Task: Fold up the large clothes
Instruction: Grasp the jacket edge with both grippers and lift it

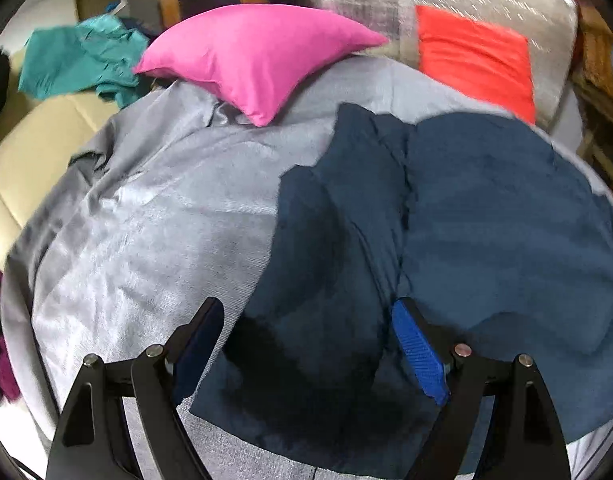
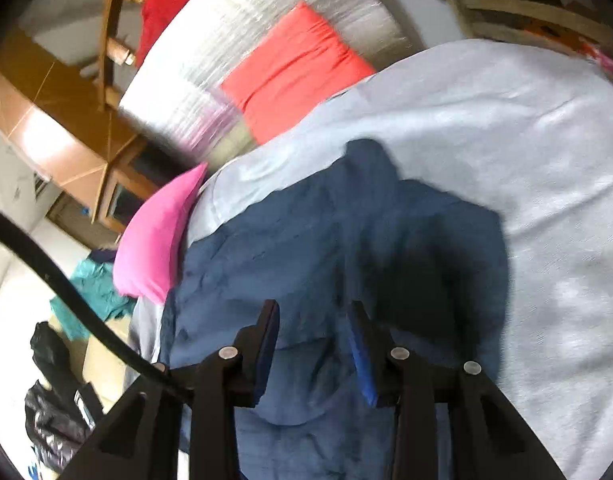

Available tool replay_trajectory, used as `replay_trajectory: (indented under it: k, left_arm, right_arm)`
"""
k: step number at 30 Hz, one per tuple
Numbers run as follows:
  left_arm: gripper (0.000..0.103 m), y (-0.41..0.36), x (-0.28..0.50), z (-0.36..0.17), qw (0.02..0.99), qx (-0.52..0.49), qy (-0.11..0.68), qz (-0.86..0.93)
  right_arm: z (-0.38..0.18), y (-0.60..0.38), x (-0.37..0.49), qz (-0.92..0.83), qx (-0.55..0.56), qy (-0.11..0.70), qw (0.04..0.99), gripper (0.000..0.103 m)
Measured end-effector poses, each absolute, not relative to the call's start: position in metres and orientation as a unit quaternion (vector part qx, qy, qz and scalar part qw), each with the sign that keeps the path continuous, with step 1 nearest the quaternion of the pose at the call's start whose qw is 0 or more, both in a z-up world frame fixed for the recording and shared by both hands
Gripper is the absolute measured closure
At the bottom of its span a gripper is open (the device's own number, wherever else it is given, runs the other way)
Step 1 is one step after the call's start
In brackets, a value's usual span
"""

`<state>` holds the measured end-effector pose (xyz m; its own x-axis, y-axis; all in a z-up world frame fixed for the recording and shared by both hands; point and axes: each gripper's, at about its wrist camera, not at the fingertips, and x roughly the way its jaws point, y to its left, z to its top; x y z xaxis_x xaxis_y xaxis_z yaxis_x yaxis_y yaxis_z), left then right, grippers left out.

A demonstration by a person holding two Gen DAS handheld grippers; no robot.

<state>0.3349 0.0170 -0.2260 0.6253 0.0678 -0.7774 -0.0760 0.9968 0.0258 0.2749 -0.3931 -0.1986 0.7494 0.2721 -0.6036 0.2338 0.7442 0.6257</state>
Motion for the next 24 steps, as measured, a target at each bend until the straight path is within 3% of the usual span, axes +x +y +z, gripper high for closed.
replay_trajectory:
  k: [4,17,21,24]
  left_arm:
    - [0.016,0.02,0.341,-0.238,0.893,-0.006,0.448,0.042]
    - [0.016,0.073,0.337,-0.216,0.903,-0.063,0.423,0.05]
    - [0.016,0.078,0.343,-0.229,0.883,-0.093,0.46,0.015]
    - [0.016,0.07,0.345,-0.236,0.876,-0.093,0.473,0.006]
  right_arm:
    - [-0.229,-0.395,0.286,-0.015,0.359,0.417,0.835,0.07]
    - [-0.209,-0.446,0.234,-0.058,0.392,0.382,0.835,0.068]
    - [-0.225,-0.45,0.235,-0.049,0.412,0.408,0.814,0.05]
    - [-0.237,-0.433,0.245,-0.036,0.394,0.431,0.811,0.05]
